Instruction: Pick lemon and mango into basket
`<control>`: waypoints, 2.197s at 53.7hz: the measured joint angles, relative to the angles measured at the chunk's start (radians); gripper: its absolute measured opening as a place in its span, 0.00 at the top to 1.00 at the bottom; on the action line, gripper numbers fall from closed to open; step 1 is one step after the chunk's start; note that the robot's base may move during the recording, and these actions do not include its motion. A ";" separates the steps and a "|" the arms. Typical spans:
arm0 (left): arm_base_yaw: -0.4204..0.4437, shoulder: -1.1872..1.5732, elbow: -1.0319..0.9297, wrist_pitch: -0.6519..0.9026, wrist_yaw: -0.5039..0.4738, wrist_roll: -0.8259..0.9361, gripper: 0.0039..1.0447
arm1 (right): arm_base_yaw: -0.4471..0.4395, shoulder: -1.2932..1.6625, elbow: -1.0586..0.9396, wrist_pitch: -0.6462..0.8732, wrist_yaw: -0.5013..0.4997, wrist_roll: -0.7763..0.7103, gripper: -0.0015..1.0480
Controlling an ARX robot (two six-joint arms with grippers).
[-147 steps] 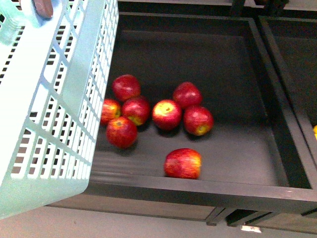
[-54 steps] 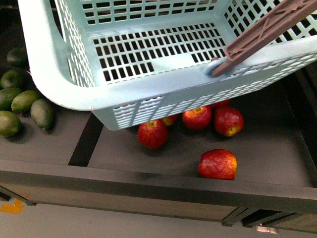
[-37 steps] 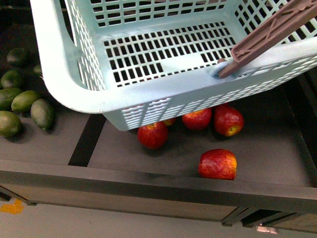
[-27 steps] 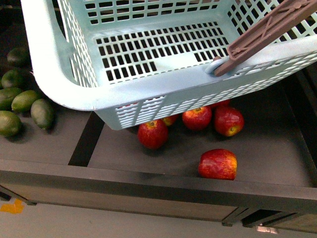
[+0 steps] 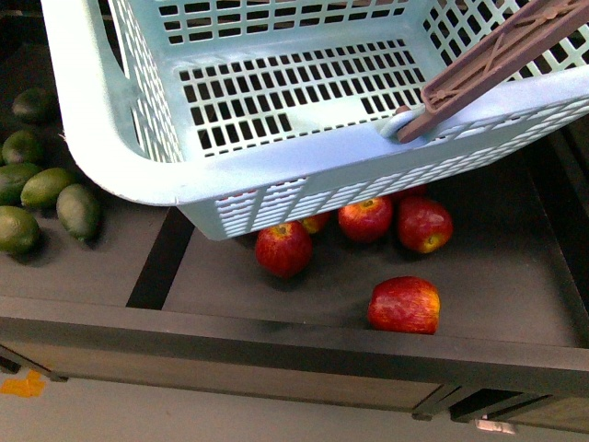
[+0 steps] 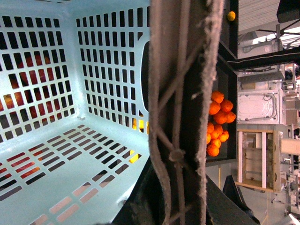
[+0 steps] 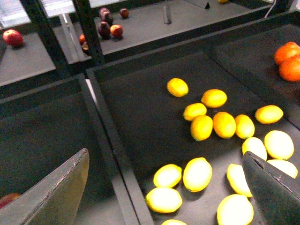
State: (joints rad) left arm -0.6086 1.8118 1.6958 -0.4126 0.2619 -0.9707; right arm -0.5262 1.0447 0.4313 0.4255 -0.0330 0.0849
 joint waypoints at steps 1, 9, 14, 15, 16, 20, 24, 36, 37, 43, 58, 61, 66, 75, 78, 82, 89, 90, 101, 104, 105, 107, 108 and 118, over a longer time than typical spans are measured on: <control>0.000 0.000 0.000 0.000 0.000 0.000 0.94 | -0.012 0.034 0.010 0.016 -0.006 0.000 0.08; 0.000 0.000 0.000 0.000 0.003 -0.002 0.94 | -0.062 0.245 0.089 0.087 -0.042 -0.003 0.08; 0.000 0.000 0.000 0.000 0.003 -0.002 0.94 | -0.077 0.385 0.148 0.114 -0.047 -0.002 0.08; 0.000 0.000 0.000 0.000 0.003 -0.001 0.94 | -0.078 0.400 0.155 0.121 -0.043 -0.003 0.08; 0.000 0.000 0.000 0.000 0.003 -0.001 0.94 | -0.080 0.432 0.170 0.127 -0.041 -0.003 0.08; 0.000 0.000 0.000 0.000 0.004 -0.002 0.94 | -0.094 0.558 0.237 0.130 -0.014 0.002 0.08; 0.000 0.000 0.000 0.000 0.003 -0.002 0.94 | -0.108 0.654 0.294 0.108 -0.003 0.019 0.08; 0.000 0.000 0.000 0.000 0.002 -0.001 0.94 | -0.150 0.959 0.470 0.083 0.071 -0.003 0.08; 0.000 0.000 0.000 0.000 0.002 -0.001 0.94 | -0.152 0.979 0.482 0.080 0.075 -0.005 0.08; 0.000 0.000 0.000 0.000 0.004 -0.002 0.94 | -0.164 1.070 0.556 0.029 0.050 0.000 0.08; 0.000 0.000 0.000 0.000 0.002 -0.002 0.94 | -0.157 1.223 0.687 0.015 0.023 -0.290 0.08; 0.000 0.000 0.000 0.000 0.003 -0.002 0.94 | -0.157 1.258 0.709 -0.009 -0.001 -0.363 0.08; 0.000 0.000 0.000 0.000 0.004 -0.002 0.94 | -0.158 1.299 0.746 -0.043 -0.037 -0.451 0.08; 0.000 0.000 0.000 0.000 0.003 -0.002 0.94 | -0.170 1.351 0.833 -0.146 -0.113 -0.626 0.08; 0.000 0.000 0.000 0.000 0.003 -0.002 0.94 | -0.174 1.363 0.850 -0.174 -0.128 -0.668 0.08; 0.000 0.000 0.000 0.000 0.003 -0.002 0.94 | -0.179 1.381 0.872 -0.196 -0.136 -0.712 0.08; 0.000 0.000 0.000 0.000 0.003 -0.002 0.94 | -0.185 1.419 0.917 -0.220 -0.140 -0.756 0.08; 0.000 0.000 0.000 0.000 0.003 -0.002 0.94 | -0.187 1.429 0.927 -0.225 -0.140 -0.762 0.08; 0.000 0.000 0.000 0.000 0.004 -0.002 0.94 | -0.190 1.509 1.023 -0.267 -0.137 -0.793 0.08; 0.000 0.000 0.000 0.000 0.004 -0.002 0.94 | -0.188 1.521 1.041 -0.279 -0.138 -0.794 0.08; 0.000 0.000 0.000 0.000 0.004 -0.002 0.94 | -0.188 1.524 1.046 -0.281 -0.139 -0.795 0.08; 0.000 0.000 0.000 0.000 0.003 -0.002 0.94 | -0.185 1.531 1.059 -0.286 -0.140 -0.795 0.08; 0.000 0.000 0.000 0.000 0.003 -0.002 0.94 | -0.183 1.535 1.067 -0.290 -0.141 -0.795 0.08; 0.000 0.000 0.000 0.000 0.003 -0.002 0.94 | -0.165 1.564 1.128 -0.316 -0.149 -0.793 0.08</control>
State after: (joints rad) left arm -0.6086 1.8118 1.6958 -0.4126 0.2649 -0.9722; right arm -0.6914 2.6087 1.5597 0.1097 -0.1818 -0.7078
